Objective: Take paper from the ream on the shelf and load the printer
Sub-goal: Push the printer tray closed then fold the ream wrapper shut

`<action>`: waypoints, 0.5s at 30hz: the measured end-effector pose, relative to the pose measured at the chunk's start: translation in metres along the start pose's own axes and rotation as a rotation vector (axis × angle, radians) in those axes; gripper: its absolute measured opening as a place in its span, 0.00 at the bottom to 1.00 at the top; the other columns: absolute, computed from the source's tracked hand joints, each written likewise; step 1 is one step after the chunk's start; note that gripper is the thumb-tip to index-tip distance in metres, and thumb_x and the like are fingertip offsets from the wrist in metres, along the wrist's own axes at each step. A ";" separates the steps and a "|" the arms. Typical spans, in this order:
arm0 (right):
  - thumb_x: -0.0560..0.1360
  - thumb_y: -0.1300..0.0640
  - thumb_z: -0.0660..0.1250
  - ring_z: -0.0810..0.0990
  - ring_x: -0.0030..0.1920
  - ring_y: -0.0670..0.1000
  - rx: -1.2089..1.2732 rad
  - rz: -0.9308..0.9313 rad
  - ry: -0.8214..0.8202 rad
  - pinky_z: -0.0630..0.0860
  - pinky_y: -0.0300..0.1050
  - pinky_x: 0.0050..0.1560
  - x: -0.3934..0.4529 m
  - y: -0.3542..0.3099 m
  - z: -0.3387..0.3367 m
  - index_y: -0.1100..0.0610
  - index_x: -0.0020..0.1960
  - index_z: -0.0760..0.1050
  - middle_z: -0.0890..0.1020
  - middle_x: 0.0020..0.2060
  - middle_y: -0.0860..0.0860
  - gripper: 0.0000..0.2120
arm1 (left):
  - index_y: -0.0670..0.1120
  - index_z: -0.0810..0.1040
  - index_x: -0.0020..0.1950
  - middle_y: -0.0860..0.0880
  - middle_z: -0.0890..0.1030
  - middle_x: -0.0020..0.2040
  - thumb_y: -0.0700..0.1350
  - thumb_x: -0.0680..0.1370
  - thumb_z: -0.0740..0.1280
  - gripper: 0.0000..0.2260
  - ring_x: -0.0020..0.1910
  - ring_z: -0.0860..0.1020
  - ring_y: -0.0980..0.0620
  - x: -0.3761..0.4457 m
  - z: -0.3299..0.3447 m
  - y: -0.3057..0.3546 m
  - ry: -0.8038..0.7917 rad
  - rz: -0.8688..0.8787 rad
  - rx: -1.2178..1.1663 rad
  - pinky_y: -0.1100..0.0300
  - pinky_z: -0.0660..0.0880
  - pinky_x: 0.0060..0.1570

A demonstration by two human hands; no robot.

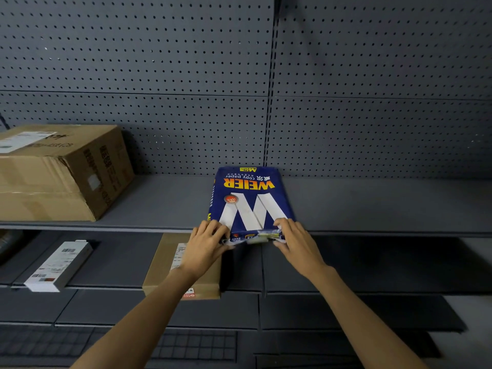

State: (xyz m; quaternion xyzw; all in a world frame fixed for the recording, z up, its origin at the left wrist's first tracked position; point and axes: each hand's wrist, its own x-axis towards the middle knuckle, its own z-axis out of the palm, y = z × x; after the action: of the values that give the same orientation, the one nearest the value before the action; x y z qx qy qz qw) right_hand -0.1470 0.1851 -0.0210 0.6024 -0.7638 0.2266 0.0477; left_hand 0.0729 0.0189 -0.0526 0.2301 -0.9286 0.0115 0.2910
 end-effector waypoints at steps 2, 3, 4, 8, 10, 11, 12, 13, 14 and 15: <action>0.77 0.56 0.69 0.76 0.53 0.47 0.036 0.005 0.015 0.74 0.37 0.48 0.005 -0.001 -0.006 0.53 0.64 0.68 0.78 0.55 0.49 0.18 | 0.53 0.75 0.49 0.52 0.78 0.52 0.61 0.76 0.65 0.13 0.53 0.73 0.50 0.007 -0.001 -0.001 -0.007 -0.052 -0.060 0.59 0.69 0.46; 0.77 0.56 0.68 0.76 0.52 0.47 0.033 0.004 0.002 0.74 0.36 0.46 0.007 0.000 -0.008 0.53 0.63 0.69 0.79 0.54 0.50 0.16 | 0.52 0.75 0.48 0.53 0.78 0.51 0.64 0.76 0.62 0.16 0.51 0.73 0.50 0.011 -0.003 -0.001 -0.026 -0.068 -0.071 0.59 0.68 0.45; 0.78 0.57 0.68 0.76 0.51 0.46 0.025 0.005 -0.011 0.73 0.36 0.45 0.009 0.000 -0.010 0.54 0.62 0.70 0.79 0.53 0.50 0.15 | 0.52 0.75 0.48 0.53 0.78 0.50 0.65 0.76 0.60 0.17 0.51 0.73 0.50 0.014 -0.003 -0.002 -0.046 -0.081 -0.082 0.58 0.67 0.45; 0.79 0.56 0.66 0.77 0.50 0.47 0.046 0.067 0.028 0.72 0.36 0.42 0.014 -0.004 -0.011 0.55 0.60 0.71 0.80 0.51 0.52 0.11 | 0.51 0.74 0.46 0.55 0.77 0.47 0.61 0.75 0.67 0.14 0.51 0.74 0.50 0.024 -0.006 -0.001 -0.130 -0.219 -0.241 0.56 0.66 0.47; 0.79 0.55 0.67 0.79 0.54 0.50 0.059 0.104 0.058 0.75 0.38 0.42 0.015 -0.007 -0.007 0.55 0.59 0.70 0.80 0.52 0.52 0.11 | 0.52 0.72 0.44 0.57 0.77 0.46 0.63 0.74 0.66 0.16 0.50 0.75 0.51 0.031 -0.007 -0.001 -0.167 -0.287 -0.317 0.53 0.71 0.48; 0.78 0.55 0.68 0.79 0.57 0.50 0.077 0.116 0.076 0.78 0.39 0.44 0.015 -0.008 -0.005 0.54 0.58 0.70 0.80 0.54 0.53 0.11 | 0.51 0.72 0.43 0.56 0.78 0.45 0.64 0.74 0.66 0.17 0.50 0.76 0.51 0.035 -0.008 -0.001 -0.179 -0.317 -0.341 0.52 0.73 0.49; 0.77 0.56 0.69 0.78 0.59 0.51 0.101 0.123 0.100 0.81 0.41 0.46 0.014 -0.009 -0.003 0.54 0.56 0.70 0.80 0.54 0.53 0.11 | 0.50 0.72 0.42 0.55 0.78 0.45 0.63 0.74 0.67 0.17 0.51 0.77 0.51 0.038 -0.007 -0.001 -0.190 -0.343 -0.348 0.51 0.74 0.50; 0.76 0.57 0.71 0.78 0.58 0.50 0.121 0.124 0.132 0.82 0.43 0.47 0.013 -0.009 -0.001 0.54 0.54 0.70 0.80 0.52 0.52 0.11 | 0.49 0.73 0.43 0.54 0.79 0.45 0.63 0.74 0.67 0.17 0.51 0.77 0.50 0.041 -0.007 0.000 -0.193 -0.362 -0.338 0.50 0.74 0.51; 0.75 0.58 0.72 0.78 0.56 0.50 0.123 0.119 0.166 0.82 0.44 0.47 0.012 -0.010 -0.001 0.54 0.52 0.71 0.80 0.50 0.51 0.11 | 0.47 0.74 0.42 0.52 0.80 0.45 0.62 0.74 0.67 0.18 0.51 0.77 0.49 0.043 -0.005 0.001 -0.187 -0.379 -0.324 0.50 0.75 0.51; 0.74 0.59 0.73 0.77 0.54 0.48 0.107 0.108 0.190 0.81 0.43 0.47 0.011 -0.012 0.000 0.54 0.50 0.72 0.80 0.48 0.50 0.11 | 0.46 0.74 0.42 0.50 0.81 0.45 0.62 0.74 0.67 0.19 0.51 0.78 0.49 0.044 -0.004 0.003 -0.181 -0.397 -0.313 0.51 0.75 0.50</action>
State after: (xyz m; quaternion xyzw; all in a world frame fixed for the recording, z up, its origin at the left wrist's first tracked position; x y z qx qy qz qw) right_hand -0.1390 0.1728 -0.0142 0.5377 -0.7741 0.3255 0.0755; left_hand 0.0420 0.0033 -0.0250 0.3601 -0.8780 -0.2099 0.2355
